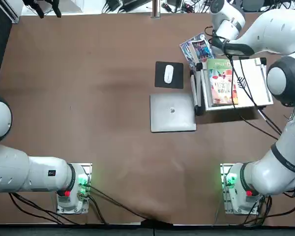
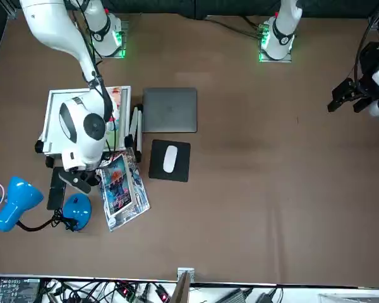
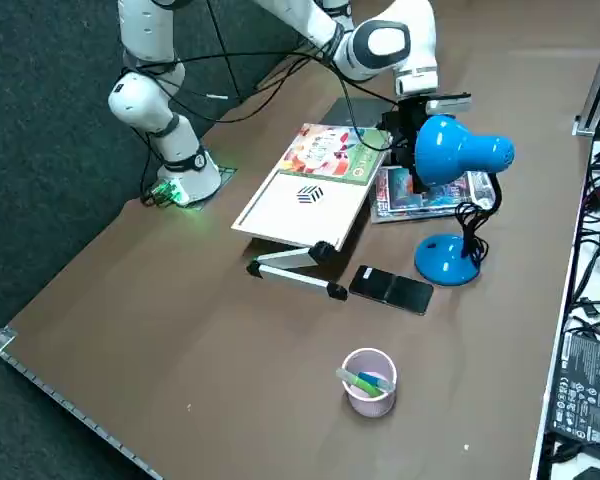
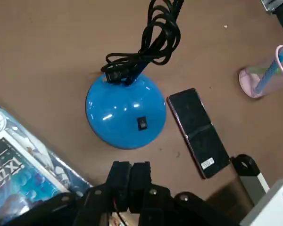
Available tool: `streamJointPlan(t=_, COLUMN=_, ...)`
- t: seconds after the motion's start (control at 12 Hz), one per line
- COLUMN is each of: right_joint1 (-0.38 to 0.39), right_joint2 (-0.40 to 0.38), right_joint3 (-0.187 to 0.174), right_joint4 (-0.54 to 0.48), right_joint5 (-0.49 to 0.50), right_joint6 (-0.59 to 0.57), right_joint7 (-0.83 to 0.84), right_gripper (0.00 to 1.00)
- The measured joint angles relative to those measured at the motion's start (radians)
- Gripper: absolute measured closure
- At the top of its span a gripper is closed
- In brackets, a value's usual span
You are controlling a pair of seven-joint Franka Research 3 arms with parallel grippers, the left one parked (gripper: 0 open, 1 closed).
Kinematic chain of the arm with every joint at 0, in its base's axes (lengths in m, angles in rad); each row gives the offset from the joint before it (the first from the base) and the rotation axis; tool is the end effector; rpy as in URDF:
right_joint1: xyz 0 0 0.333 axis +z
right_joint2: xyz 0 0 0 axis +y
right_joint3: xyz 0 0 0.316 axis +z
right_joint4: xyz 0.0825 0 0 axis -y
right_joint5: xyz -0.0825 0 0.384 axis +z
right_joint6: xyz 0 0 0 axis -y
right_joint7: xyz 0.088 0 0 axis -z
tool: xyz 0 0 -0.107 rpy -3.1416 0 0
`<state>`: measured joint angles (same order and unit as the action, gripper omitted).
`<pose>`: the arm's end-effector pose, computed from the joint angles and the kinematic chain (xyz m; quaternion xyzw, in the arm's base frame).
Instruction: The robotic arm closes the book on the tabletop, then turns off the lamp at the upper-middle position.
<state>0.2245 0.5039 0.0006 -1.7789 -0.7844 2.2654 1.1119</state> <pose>0.6479 0.1296 0.2787 0.9408 -0.1732 0.1743 0.2336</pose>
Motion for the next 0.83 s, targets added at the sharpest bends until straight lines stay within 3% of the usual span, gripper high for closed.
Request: streamJointPlan(t=0.83, right_joint1=-0.051, right_joint2=0.065, right_joint3=-0.001, right_joint4=0.019, right_joint5=-0.053, right_joint6=0.079, right_joint7=0.0, right_gripper=0.99)
